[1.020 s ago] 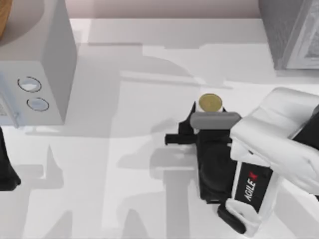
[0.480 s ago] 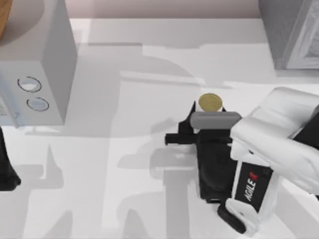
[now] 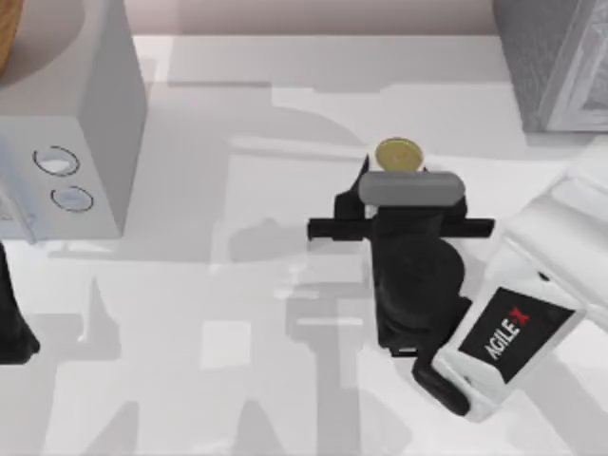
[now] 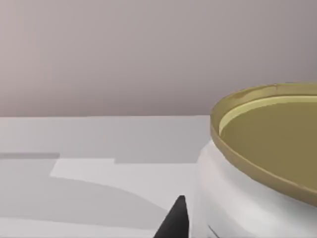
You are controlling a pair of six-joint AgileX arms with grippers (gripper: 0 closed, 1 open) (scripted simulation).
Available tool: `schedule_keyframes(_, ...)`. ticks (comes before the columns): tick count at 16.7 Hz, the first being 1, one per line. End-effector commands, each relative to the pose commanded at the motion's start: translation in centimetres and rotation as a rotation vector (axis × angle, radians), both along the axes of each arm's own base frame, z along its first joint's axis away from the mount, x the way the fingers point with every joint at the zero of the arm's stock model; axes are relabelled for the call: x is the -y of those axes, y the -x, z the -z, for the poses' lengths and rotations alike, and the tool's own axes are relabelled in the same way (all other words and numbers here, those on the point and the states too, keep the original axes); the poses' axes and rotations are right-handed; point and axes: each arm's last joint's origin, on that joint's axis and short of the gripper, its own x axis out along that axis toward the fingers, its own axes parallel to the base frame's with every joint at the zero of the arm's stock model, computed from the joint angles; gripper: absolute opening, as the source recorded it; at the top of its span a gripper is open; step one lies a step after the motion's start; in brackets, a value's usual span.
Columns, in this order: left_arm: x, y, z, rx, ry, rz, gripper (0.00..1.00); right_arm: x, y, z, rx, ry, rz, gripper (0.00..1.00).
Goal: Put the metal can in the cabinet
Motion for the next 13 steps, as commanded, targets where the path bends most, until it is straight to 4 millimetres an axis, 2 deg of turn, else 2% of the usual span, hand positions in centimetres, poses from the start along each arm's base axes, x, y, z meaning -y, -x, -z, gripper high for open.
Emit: schedule_keyframes(13,0.0,0.0,0.0,0.000,0.000,0.000,1.00,0.4,0.3,-8.1,-0.006,0.008,0.005,0.00)
